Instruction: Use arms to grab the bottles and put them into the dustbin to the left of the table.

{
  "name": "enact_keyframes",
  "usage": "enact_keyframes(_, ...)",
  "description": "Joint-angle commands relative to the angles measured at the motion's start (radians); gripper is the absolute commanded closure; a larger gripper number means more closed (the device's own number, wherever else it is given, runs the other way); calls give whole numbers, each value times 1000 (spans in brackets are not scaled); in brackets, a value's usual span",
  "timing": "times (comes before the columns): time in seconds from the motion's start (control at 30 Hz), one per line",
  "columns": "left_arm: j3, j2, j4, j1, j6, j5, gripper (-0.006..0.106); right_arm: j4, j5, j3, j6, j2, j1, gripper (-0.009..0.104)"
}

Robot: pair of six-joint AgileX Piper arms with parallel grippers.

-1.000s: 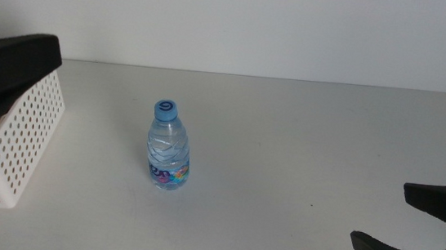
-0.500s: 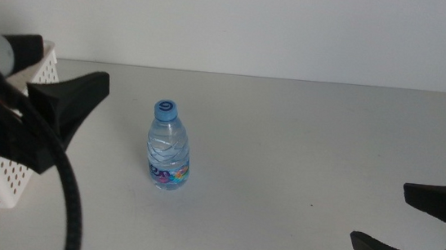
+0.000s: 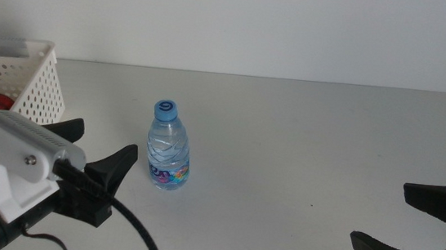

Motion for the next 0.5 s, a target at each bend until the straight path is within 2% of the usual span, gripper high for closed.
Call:
enact_keyframes(0.0,-26,57,-18,-6,-28,-177,15,-4,-67,-24,-7,-3,-3,17)
enact_keyframes(0.2,-92,279,-39,-6,-47,-343,15,-4,-67,-24,-7,-3,-3,17)
enact_keyframes(0.47,-242,501,-37,-2,-19,-352,15,-4,-67,-24,-7,-3,-3,17)
